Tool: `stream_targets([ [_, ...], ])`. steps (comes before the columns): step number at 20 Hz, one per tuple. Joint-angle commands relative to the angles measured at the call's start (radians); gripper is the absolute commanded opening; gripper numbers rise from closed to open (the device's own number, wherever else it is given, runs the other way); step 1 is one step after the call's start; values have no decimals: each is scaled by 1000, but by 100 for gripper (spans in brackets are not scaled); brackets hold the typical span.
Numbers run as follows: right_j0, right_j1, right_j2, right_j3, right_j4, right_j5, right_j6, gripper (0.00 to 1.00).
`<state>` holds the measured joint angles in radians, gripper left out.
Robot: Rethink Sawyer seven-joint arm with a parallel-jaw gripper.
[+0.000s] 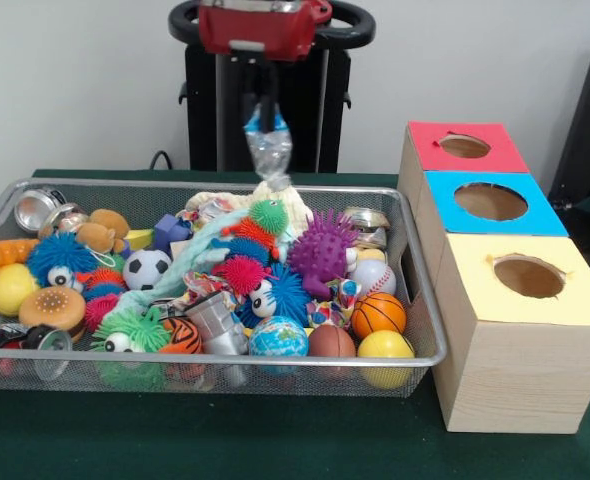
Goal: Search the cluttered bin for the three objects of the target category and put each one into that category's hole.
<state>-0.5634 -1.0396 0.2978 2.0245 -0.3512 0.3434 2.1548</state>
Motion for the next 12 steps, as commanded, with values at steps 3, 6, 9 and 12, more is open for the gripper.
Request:
stream_targets([
  [3,129,6,3,13,70,105,107,0],
  [6,182,20,-19,23,88,72,146,0],
  [9,235,40,-50,24,107,43,182,0],
  [12,282,76,-77,10,125,6,211,0],
])
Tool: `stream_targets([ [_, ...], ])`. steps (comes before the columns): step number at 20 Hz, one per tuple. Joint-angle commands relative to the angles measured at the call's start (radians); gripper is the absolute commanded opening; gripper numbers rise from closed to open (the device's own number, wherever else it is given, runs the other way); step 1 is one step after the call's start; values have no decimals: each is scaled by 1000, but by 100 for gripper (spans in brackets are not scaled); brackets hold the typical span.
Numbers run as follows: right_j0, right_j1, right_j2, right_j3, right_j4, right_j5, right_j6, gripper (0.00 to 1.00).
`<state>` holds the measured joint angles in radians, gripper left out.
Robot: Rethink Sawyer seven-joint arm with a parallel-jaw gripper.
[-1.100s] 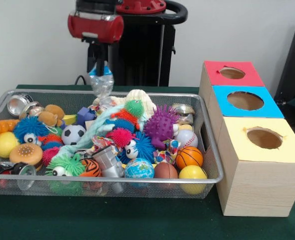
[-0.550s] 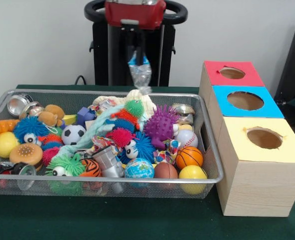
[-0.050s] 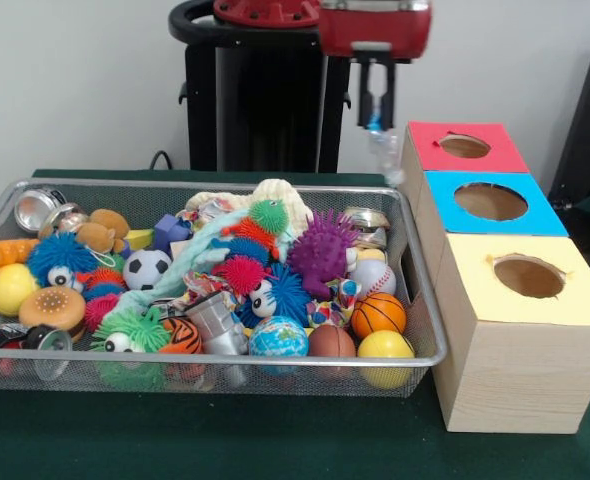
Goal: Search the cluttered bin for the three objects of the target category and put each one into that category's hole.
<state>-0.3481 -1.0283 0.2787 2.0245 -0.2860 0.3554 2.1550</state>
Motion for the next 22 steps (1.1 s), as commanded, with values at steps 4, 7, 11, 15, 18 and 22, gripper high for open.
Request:
stream_targets([
  [4,131,98,-94,-23,96,-22,241,0],
  [7,182,118,-127,-40,130,-33,265,0],
  [11,249,159,-174,-64,172,-69,289,0],
  [15,287,183,-213,-92,200,-81,280,0],
  [18,315,201,-237,-119,229,-82,273,0],
  [22,354,221,-266,-136,275,-89,272,0],
])
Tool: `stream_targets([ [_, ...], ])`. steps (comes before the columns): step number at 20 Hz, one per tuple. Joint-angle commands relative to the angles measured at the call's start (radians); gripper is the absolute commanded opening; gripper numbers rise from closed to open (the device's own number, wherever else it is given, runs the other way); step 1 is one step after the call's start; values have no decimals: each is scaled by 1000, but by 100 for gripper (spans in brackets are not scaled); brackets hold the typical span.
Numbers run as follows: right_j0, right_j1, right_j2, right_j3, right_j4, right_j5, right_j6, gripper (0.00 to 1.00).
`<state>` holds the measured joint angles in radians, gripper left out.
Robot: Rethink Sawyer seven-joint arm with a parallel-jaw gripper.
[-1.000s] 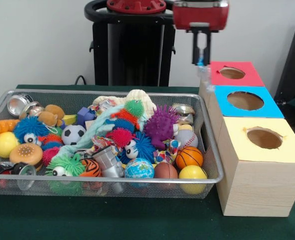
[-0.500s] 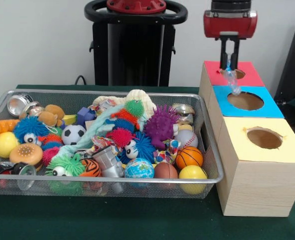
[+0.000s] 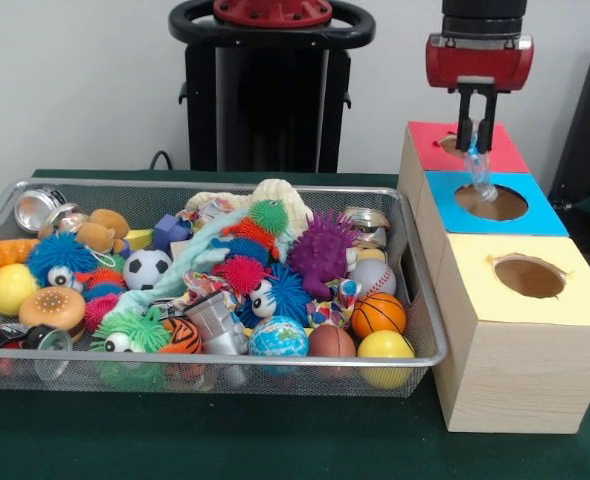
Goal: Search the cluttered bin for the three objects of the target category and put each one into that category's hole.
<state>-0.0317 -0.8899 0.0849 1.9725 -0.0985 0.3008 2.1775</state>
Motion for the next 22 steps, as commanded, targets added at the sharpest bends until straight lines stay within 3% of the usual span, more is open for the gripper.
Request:
stream_targets([
  [1,50,89,-84,-92,96,-32,250,0],
  [7,101,121,-138,-120,139,-32,242,0],
  [8,110,128,-147,-120,156,-40,229,100],
  [14,100,111,-125,-115,197,3,212,100],
  [16,70,63,-88,-97,218,38,185,100],
  [22,66,-73,-103,-109,235,241,131,100],
])
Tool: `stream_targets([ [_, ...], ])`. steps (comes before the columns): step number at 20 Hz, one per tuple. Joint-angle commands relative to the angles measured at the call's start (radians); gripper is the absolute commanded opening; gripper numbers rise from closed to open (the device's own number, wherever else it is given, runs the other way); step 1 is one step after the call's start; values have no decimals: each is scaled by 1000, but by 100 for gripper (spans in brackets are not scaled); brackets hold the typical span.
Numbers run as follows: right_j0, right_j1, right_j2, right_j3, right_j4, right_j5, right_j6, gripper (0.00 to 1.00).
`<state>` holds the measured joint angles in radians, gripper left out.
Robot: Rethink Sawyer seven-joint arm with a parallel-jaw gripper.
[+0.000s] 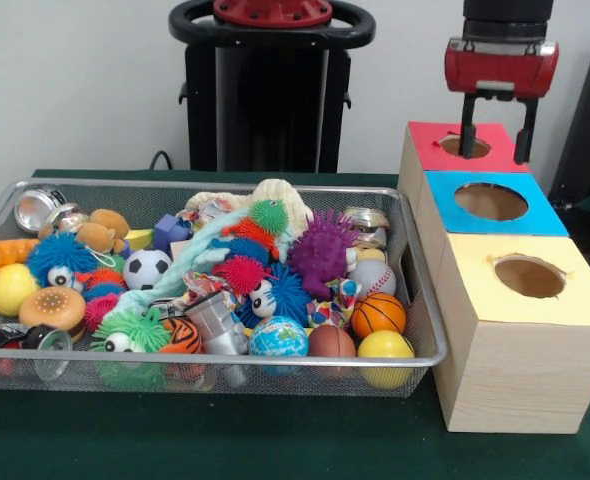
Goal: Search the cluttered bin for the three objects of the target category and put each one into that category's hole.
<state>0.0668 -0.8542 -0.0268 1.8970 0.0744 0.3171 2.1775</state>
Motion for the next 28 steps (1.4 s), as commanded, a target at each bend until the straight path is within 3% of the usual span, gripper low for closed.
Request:
stream_targets([
  [1,-36,-121,5,-38,58,252,118,100],
  [5,-83,-156,5,-44,14,292,25,100],
  [11,-239,-154,80,-6,-51,221,-141,100],
  [18,-346,-59,137,-39,-185,86,-163,100],
  [28,-555,11,266,-150,-267,169,-249,100],
])
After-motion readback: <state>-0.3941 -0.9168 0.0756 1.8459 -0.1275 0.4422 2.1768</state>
